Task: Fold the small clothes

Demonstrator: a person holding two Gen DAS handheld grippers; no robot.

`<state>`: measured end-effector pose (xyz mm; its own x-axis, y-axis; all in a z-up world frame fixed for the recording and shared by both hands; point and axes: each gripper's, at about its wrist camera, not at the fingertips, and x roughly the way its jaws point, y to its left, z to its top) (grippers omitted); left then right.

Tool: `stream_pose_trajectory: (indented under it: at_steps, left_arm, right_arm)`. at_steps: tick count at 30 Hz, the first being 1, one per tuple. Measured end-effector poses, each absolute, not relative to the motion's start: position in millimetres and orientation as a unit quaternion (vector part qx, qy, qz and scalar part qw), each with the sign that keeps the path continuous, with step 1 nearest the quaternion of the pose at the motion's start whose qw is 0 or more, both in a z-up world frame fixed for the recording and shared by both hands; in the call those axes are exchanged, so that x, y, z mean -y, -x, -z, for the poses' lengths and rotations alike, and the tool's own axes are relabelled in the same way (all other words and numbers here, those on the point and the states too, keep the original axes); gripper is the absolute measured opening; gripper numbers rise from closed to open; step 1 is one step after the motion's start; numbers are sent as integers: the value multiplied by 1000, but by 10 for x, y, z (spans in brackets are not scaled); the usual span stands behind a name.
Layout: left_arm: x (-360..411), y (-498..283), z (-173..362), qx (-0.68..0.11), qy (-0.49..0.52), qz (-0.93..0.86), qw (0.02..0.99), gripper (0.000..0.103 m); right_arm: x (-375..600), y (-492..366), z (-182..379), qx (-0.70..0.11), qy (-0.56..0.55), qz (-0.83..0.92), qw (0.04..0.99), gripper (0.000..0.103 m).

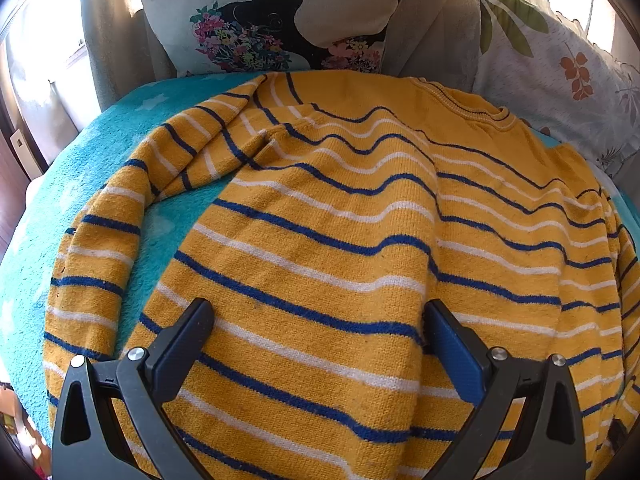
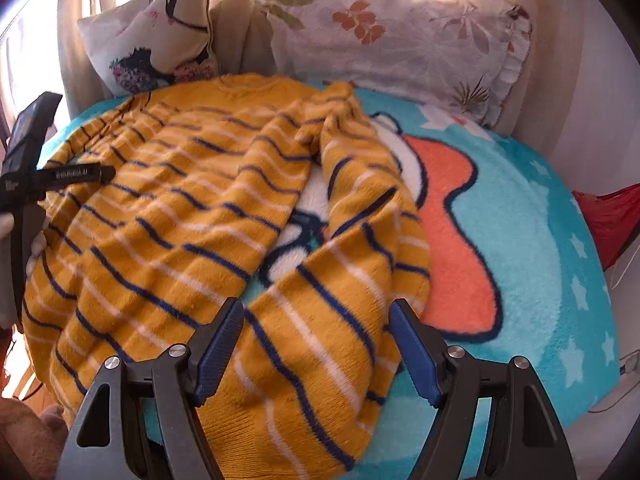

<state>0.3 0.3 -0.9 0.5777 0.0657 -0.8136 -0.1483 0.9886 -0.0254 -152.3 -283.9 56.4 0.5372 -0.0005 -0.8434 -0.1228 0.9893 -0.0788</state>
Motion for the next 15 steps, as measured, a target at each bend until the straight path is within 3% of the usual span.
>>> stream_pose_trajectory:
  at_steps: [2, 3, 4, 12, 14, 15]
  left_arm:
    - [-4, -4, 9, -456, 45, -61, 887, 103]
    - [-3, -3, 9, -456, 45, -61, 887, 103]
    - [-5, -2, 9, -456, 44, -61, 887, 103]
    - [-4, -3, 9, -456, 44, -61, 887, 103]
    - [-9, -1, 8, -456, 45, -61, 887, 103]
    - [-9, -2, 8, -456, 44, -61, 887, 103]
  right_arm:
    - [2879, 1547, -540, -480, 52, -46, 874, 47]
    - [2930, 1523, -600, -489, 46, -43, 870, 10]
    - [3010, 1484, -692, -490, 34, -37, 870, 7]
    - [4128, 830, -1624, -367, 104, 222, 897, 7]
    - [4467, 654, -1634, -357, 115, 301, 877, 20]
    - [4645, 580, -1602, -369, 109, 327, 863, 32]
